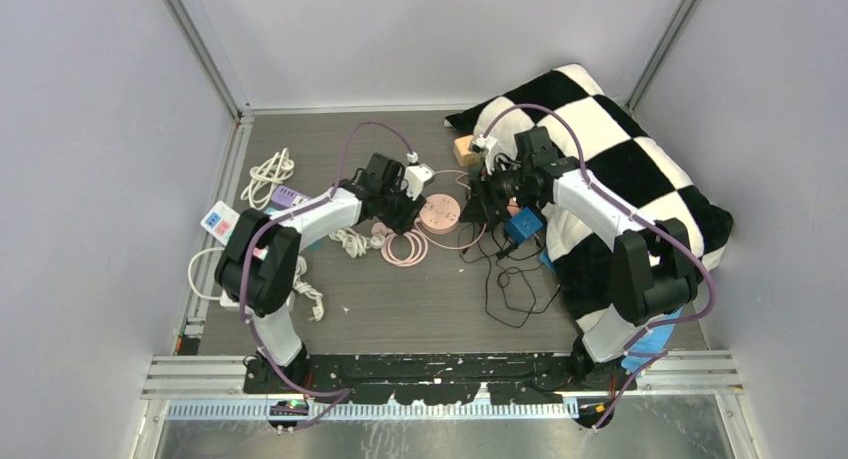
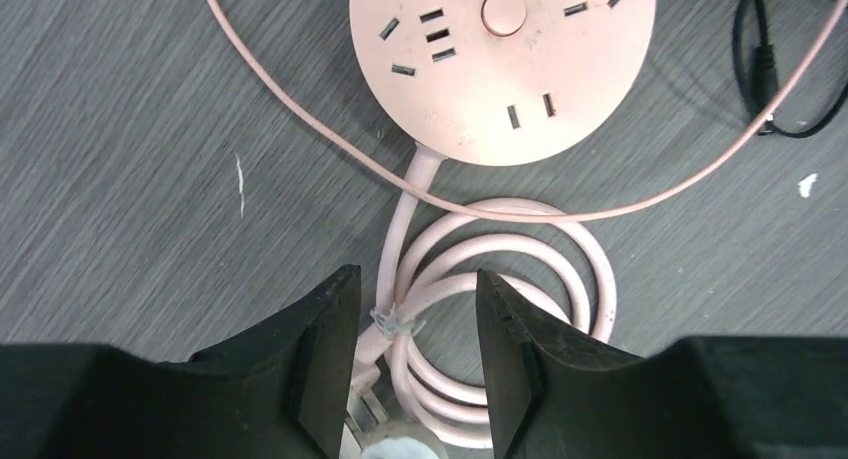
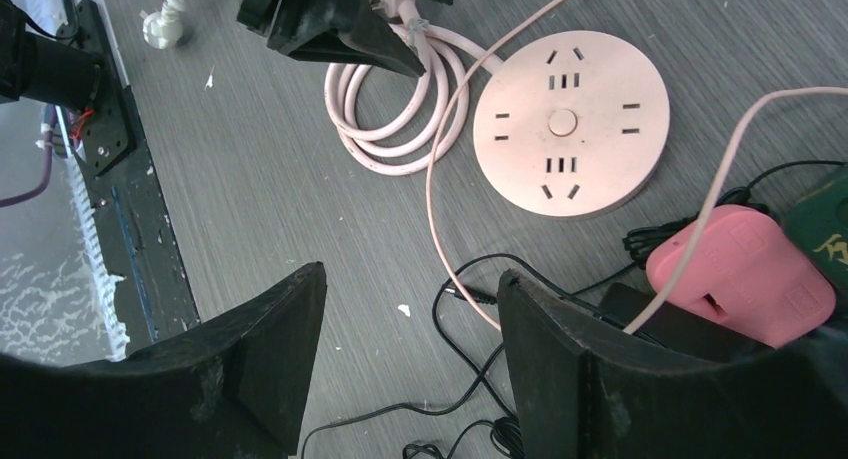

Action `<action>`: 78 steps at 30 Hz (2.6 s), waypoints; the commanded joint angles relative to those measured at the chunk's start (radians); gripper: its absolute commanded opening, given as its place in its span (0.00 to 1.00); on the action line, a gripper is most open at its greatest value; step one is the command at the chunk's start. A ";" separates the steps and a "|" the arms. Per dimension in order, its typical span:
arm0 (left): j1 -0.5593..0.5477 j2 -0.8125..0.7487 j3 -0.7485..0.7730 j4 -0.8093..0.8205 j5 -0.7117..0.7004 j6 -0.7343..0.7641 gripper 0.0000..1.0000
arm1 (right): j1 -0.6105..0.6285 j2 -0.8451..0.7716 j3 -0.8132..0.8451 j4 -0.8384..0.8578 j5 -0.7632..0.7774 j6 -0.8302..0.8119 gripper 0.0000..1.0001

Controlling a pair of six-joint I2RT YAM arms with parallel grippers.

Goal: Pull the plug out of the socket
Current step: Move the socket to the center of the board.

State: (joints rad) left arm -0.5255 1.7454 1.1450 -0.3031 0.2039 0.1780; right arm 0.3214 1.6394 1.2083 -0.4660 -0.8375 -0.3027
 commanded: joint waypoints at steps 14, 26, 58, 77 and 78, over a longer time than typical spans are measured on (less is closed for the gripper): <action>0.001 0.141 0.135 -0.086 0.032 0.163 0.45 | -0.012 -0.011 0.036 0.004 -0.032 0.014 0.68; 0.001 0.215 0.234 -0.161 0.039 0.065 0.40 | -0.015 -0.016 0.034 0.003 -0.041 0.011 0.68; 0.019 0.264 0.261 -0.117 0.038 -0.087 0.34 | -0.021 -0.018 0.040 -0.011 -0.052 0.007 0.68; 0.007 0.123 0.053 0.072 0.014 -0.065 0.00 | -0.019 -0.017 0.042 -0.016 -0.054 0.004 0.68; 0.007 0.098 0.036 0.080 0.011 -0.066 0.00 | -0.021 -0.017 0.042 -0.016 -0.054 0.004 0.68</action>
State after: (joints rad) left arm -0.5152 1.9423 1.2591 -0.2649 0.2192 0.0986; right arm 0.3054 1.6394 1.2083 -0.4805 -0.8669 -0.2966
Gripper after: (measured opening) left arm 0.037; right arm 0.681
